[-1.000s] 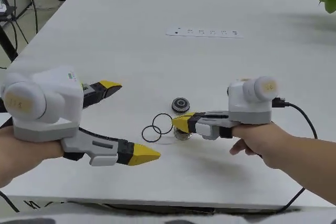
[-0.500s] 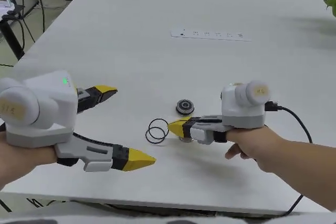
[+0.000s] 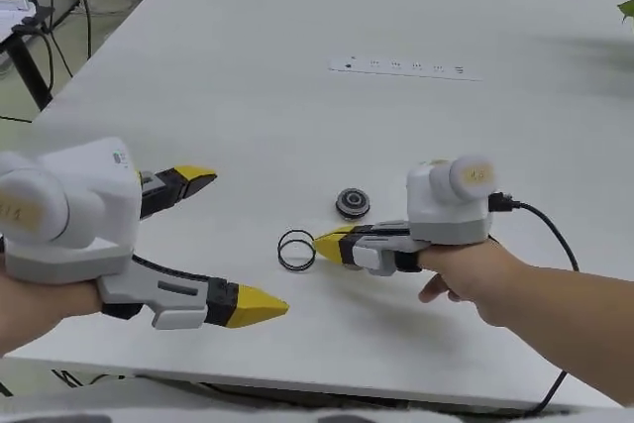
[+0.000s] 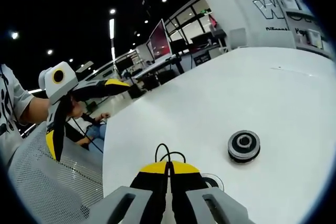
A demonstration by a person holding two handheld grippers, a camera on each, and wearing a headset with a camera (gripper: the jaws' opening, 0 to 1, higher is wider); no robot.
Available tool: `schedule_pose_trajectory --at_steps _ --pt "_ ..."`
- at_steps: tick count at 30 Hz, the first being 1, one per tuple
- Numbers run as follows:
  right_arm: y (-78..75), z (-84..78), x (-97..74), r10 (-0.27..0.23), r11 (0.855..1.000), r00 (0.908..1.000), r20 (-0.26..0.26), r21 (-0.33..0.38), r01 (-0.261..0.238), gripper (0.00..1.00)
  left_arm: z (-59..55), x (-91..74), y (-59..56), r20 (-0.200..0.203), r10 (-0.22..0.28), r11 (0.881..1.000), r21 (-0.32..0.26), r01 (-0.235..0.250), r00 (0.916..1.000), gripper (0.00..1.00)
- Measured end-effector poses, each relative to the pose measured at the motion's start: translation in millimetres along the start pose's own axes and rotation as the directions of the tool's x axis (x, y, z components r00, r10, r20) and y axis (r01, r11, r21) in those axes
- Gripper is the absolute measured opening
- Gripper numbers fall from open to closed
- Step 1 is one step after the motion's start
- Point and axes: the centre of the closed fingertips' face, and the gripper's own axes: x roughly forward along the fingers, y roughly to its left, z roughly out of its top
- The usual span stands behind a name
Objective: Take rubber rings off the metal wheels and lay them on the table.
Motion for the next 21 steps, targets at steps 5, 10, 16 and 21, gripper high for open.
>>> schedule_pose_trajectory --at_steps 5,10,16,21 --pt "0.0 -2.8 2.4 -0.005 1.0 0.9999 -0.013 -0.005 0.005 0.0 -0.6 -0.8 0.2 -0.001 0.001 1.0 -0.001 -0.001 1.0 0.99" --pt "-1.3 -1.8 4.3 -0.015 1.0 0.9998 -0.012 -0.01 0.015 0.0 -3.8 -1.6 -0.8 -0.009 0.001 1.0 -0.005 -0.001 1.0 0.99" --pt "-2.9 -1.6 5.5 -0.03 0.999 0.9994 -0.019 -0.029 0.029 0.0 -5.7 -2.4 -1.1 -0.014 0.002 1.0 -0.01 -0.002 0.9999 0.99" --pt "-3.4 -1.3 5.8 -0.039 0.998 0.9989 -0.026 -0.05 0.038 0.0 -5.8 -2.0 -1.0 -0.015 0.001 1.0 -0.012 -0.001 0.9999 0.99"
